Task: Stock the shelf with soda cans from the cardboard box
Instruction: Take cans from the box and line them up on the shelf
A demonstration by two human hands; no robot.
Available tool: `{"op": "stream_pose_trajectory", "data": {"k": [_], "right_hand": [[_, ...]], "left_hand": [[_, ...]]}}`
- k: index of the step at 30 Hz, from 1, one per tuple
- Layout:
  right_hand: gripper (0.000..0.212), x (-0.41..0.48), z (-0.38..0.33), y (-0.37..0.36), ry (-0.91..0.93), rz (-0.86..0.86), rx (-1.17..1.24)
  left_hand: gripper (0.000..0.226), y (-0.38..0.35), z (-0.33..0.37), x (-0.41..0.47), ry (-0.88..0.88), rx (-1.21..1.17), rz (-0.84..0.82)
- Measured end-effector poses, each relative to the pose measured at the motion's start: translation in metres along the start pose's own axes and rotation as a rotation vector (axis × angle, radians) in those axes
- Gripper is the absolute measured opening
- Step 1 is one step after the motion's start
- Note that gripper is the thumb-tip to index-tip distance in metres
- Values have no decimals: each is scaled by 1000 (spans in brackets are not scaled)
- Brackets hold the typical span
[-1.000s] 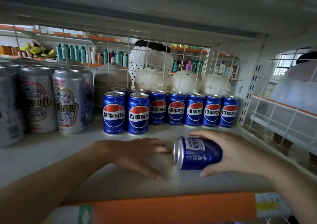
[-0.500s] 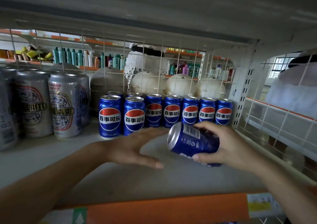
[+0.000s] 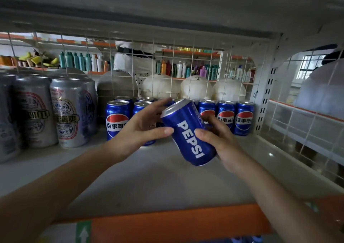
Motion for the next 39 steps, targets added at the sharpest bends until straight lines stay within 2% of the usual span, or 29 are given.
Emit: {"op": "stream_pose_trajectory", "data": {"k": [3,5,7,10,12,15,17,20,23,26,29,32,34,37,39], "right_hand": [[39,-1,0,1,2,6,-8],[37,0,-3,0,44,13,-40],[43,0,-8,1,128,38,-87],[56,-3,-16,4,257,79,-148],[58,-5,-18,6,301,91,-169],[64,-5,-15,5,286,71,-195],[75,-4,-12,6,241,57,-149],[85,-3,-5,11,102,72,-18],[102,-6,9,12,-122,39,167],[100,-8,14,1,-225,-58,339],[86,-7,9,-1,-181,-89,370],[78,-8,0,0,-73,-88,309],[80,-8,-6,7,13,-30,273],[67,-9,-17,18,170,68,147],[65,-11,-25,22,261,122,43]], "left_hand": [[81,-1,4,4,4,-14,5],[84,-2,5,8,41,-29,14],[84,-4,7,12,89,2,23],[67,-11,13,18,120,94,40],[56,-12,15,21,132,120,87],[45,-10,13,23,104,124,154],[40,-6,13,22,62,91,188],[51,0,19,21,-14,84,194],[53,7,24,18,-83,34,225],[59,10,24,13,-123,10,249],[74,5,26,9,-125,19,211],[76,1,27,9,-129,-6,159],[81,-3,26,9,-127,-23,93],[94,-8,20,9,-88,-57,31],[98,-9,15,9,-29,-104,26]]}}
Point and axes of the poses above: each hand's wrist, its own x-axis towards the middle knuckle, its own y-axis out of the back of the hand, z = x × y, the point moved 8 cm from there along x, towards the middle knuckle, and after that the axes turned 13 degrees about x, right-handed, at the moved point
